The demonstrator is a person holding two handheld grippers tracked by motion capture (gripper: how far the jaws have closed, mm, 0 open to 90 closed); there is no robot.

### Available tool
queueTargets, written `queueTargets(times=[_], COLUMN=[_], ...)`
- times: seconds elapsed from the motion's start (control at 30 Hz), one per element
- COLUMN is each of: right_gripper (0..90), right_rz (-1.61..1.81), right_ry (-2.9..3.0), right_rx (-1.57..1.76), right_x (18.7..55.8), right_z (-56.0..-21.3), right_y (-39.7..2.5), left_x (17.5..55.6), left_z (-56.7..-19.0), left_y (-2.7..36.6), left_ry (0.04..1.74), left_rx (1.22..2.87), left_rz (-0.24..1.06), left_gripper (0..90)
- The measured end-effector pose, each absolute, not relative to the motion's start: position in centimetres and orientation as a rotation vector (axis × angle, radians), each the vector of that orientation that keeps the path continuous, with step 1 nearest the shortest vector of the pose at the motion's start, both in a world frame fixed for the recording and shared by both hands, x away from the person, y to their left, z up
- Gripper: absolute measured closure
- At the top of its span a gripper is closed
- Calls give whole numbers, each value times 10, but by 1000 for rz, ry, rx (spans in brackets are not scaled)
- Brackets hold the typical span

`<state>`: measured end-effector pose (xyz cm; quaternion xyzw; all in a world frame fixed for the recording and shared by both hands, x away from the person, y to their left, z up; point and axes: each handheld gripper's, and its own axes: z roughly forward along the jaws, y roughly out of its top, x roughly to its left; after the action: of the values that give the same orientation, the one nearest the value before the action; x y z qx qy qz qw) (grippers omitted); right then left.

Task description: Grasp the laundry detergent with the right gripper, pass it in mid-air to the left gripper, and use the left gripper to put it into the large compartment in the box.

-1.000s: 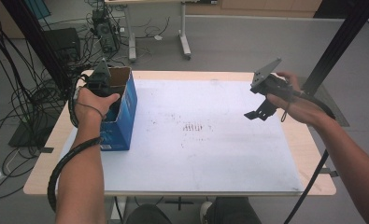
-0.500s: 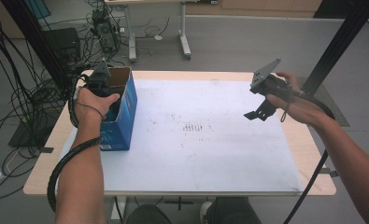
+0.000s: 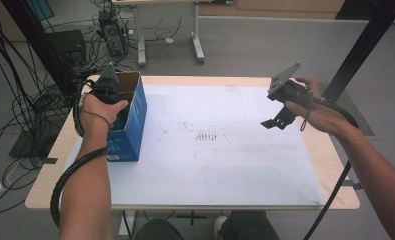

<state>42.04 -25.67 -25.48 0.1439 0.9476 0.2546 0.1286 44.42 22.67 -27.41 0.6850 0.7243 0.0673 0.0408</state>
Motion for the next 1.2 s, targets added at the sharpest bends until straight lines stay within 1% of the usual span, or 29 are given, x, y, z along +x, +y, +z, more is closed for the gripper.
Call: queueTargets(times=[0.27,0.37,0.57,0.73,1.2], right_gripper=[2,2,2,2,2], right_rz=[739,740,746,746,733], right_ry=[2755,2753,2753,2751,2750], right_rx=[418,417,406,406,411], right_x=[420,419,419,419,421], right_z=[-254,-253,-252,-251,-251], right_y=[-257,-257,-254,-254,-250], left_x=[444,444,442,441,429], left_z=[-273,-272,-267,-260,-232], left_y=[226,226,225,222,214], left_ry=[2217,2219,2212,2211,2186], left_rx=[2105,2103,2096,2117,2155], left_rz=[204,201,211,260,329], left_gripper=[360,330,315,299,266])
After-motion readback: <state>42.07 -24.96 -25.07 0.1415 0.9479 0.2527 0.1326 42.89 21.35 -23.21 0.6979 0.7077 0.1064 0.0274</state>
